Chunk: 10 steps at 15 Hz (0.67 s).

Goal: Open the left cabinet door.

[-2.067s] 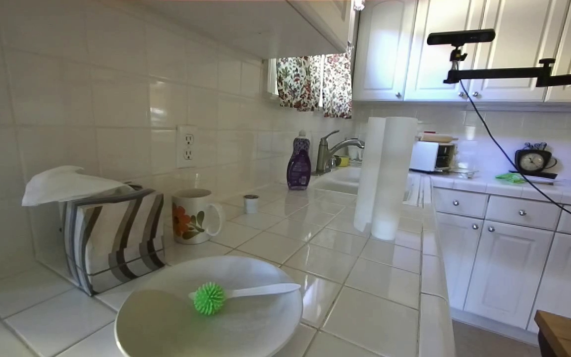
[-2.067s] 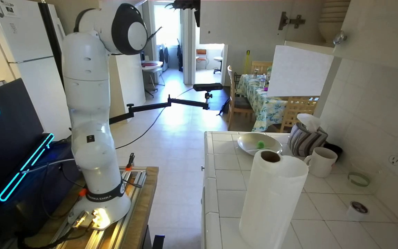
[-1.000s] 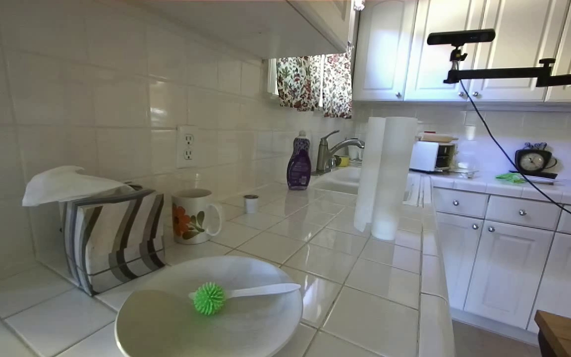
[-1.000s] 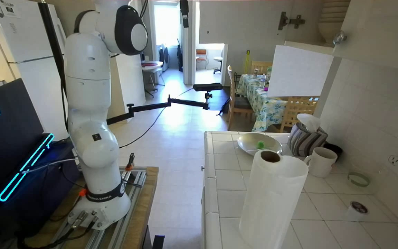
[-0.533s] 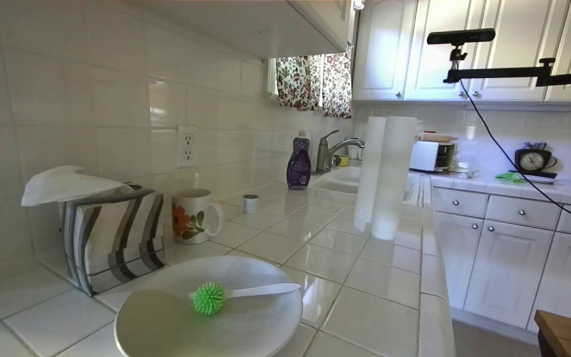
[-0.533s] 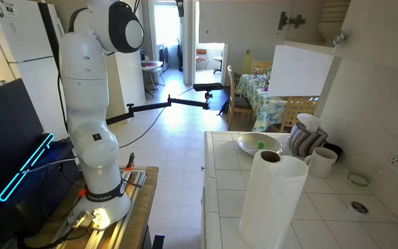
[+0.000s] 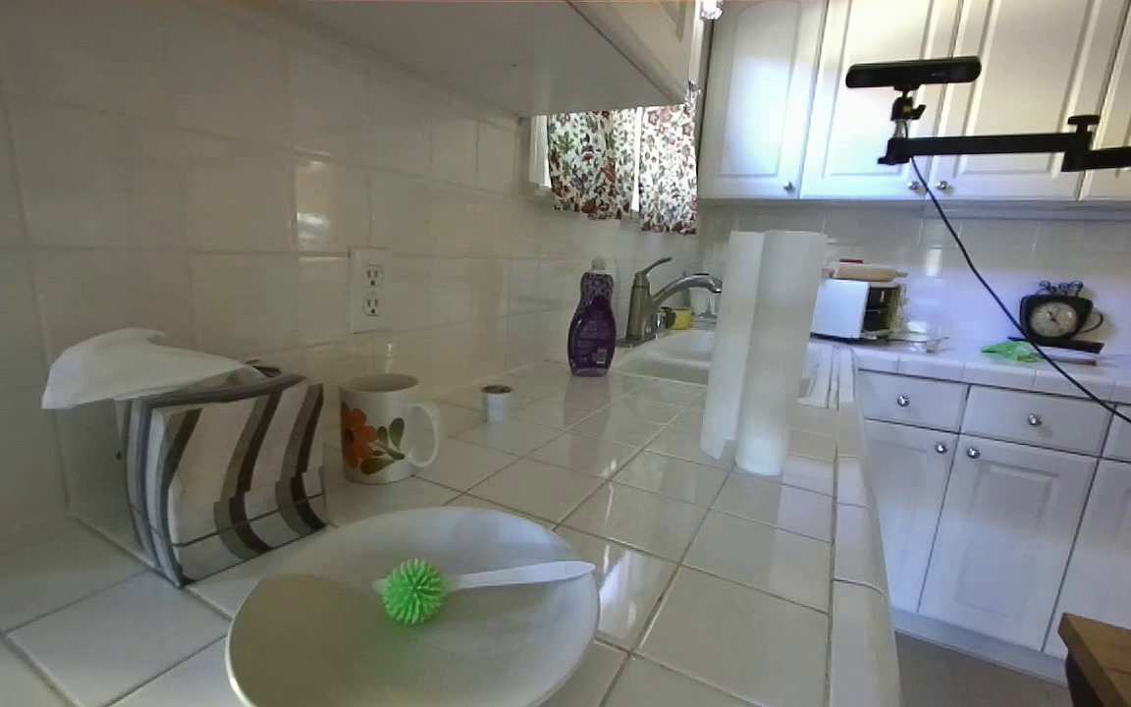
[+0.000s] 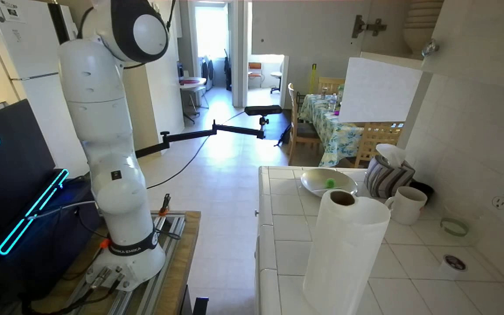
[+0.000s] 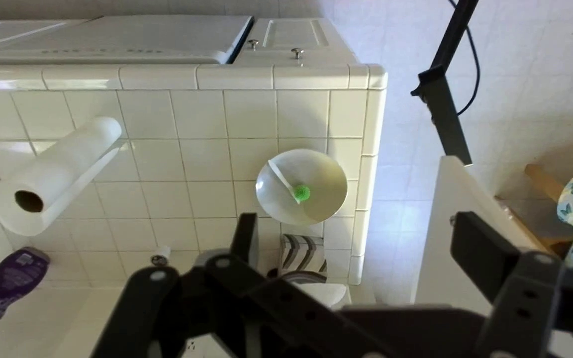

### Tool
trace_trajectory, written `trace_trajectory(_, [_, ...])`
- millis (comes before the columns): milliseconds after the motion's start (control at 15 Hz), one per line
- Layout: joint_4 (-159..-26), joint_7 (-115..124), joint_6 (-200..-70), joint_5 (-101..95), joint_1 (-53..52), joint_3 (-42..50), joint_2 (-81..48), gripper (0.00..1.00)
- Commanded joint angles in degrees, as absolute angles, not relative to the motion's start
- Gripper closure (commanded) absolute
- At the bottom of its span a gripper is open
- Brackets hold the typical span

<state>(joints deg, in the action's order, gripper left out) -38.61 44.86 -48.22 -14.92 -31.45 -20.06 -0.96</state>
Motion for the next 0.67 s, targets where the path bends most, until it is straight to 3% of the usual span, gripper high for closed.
trace_trajectory(0, [-39.64, 37.39, -50.43, -11.82, -25.35, -15.28, 0.42, 0.00])
trace_trajectory(600, [-59.06, 26.74, -70.70, -8.77, -15.97, -5.14, 3.24, 0.00])
